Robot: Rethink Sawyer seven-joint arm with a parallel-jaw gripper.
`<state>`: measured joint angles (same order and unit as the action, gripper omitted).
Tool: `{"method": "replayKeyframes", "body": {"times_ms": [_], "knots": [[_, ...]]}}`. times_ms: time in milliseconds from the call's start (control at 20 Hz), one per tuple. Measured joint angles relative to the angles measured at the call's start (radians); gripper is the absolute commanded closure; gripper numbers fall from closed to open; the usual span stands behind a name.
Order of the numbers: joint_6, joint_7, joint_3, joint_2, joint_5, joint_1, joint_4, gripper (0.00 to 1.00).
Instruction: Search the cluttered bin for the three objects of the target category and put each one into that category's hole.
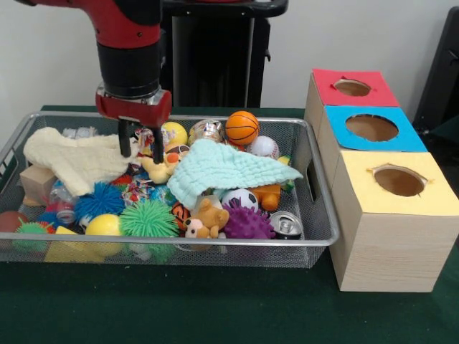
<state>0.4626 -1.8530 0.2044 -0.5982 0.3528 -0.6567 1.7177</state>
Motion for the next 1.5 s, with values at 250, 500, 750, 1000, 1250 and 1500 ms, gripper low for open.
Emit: {"method": "replayKeyframes", "body": {"times_ms": [250,500,750,1000,1250,1500], "knots": [[0.086,0.045,0.075,0.035,0.047,-0.068,-0.072,0.0],[0.182,0.118,0.13,0.069,0.08,-0.119,-0.148,0.0],[0.265,0.204,0.174,0.098,0.104,-0.149,-0.223,0.0],[0.305,0.258,0.206,0.118,0.11,-0.161,-0.282,0.0],[0.31,0.277,0.221,0.135,0.112,-0.163,-0.326,0.0],[0.337,0.281,0.232,0.141,0.114,-0.161,-0.371,0.0]]}}
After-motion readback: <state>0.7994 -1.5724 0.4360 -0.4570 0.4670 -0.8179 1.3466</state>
